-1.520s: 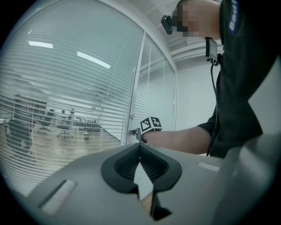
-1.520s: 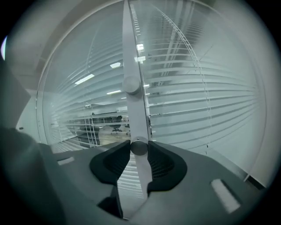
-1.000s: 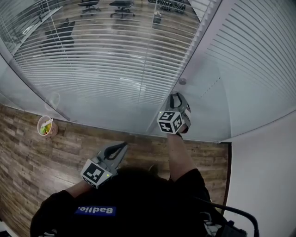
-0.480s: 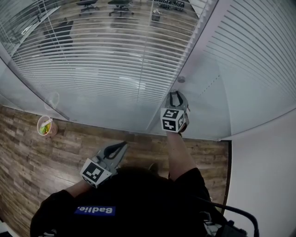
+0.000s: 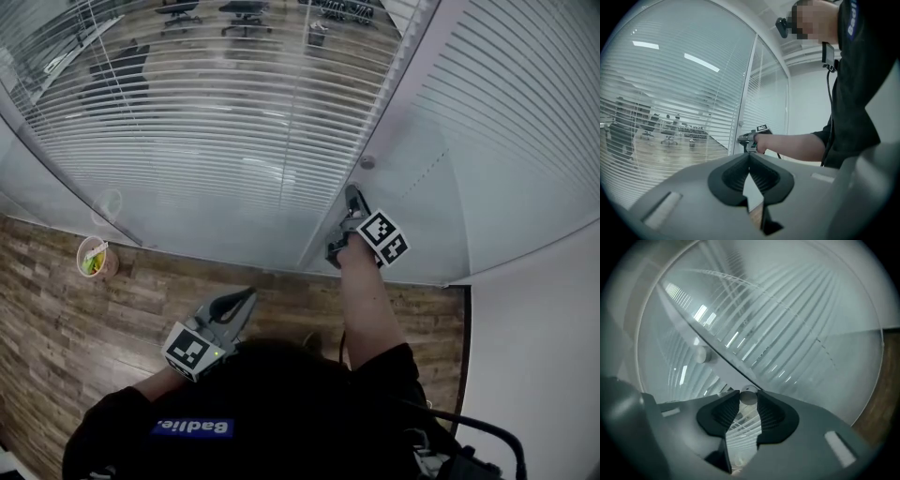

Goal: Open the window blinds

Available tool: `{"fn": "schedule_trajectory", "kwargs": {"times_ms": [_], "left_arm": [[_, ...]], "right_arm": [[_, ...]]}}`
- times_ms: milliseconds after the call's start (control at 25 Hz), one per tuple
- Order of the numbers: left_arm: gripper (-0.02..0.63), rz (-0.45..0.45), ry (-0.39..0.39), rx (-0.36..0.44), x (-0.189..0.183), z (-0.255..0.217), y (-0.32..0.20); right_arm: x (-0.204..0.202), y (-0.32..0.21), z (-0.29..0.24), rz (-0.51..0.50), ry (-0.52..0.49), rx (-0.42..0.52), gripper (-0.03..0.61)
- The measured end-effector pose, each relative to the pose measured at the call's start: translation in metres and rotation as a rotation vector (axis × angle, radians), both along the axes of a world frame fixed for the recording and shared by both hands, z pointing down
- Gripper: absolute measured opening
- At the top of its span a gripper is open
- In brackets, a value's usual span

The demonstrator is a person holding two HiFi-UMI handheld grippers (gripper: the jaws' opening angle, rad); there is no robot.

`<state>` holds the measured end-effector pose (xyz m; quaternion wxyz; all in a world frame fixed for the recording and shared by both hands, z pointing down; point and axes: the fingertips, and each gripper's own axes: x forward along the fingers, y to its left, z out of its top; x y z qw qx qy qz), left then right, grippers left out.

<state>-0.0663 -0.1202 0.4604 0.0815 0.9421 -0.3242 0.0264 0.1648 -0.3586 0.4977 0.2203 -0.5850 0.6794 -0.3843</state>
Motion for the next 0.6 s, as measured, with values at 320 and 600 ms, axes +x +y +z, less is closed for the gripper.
{"fn": "schedule_trajectory", "kwargs": {"times_ms": [320, 600], "left_arm": [[0.0, -0.006, -0.008, -0.005, -0.001, 0.001, -0.002], [0.0, -0.011, -0.012, -0.011, -0.001, 0.003, -0.002]], "right_arm": [[0.004, 0.001, -0.001, -0.018, 0.379, 0.028, 0.239], [-0.024, 0.006, -0.008, -0.106, 1.555, 0.088, 0.179]]}}
